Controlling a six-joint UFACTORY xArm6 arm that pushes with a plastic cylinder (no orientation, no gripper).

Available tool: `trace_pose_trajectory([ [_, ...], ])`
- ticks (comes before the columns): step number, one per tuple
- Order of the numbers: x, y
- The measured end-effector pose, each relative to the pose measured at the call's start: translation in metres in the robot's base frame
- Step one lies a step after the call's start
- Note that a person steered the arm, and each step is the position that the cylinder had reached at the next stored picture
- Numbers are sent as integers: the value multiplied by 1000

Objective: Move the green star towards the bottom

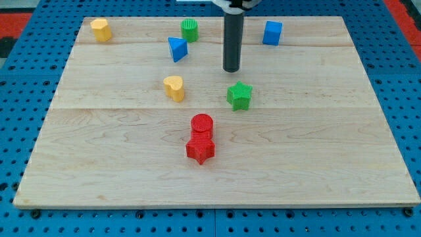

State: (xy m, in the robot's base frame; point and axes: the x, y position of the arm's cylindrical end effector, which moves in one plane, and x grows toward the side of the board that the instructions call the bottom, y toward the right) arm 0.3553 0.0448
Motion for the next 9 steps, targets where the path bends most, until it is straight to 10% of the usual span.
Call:
trace_pose_trajectory([
  [9,44,10],
])
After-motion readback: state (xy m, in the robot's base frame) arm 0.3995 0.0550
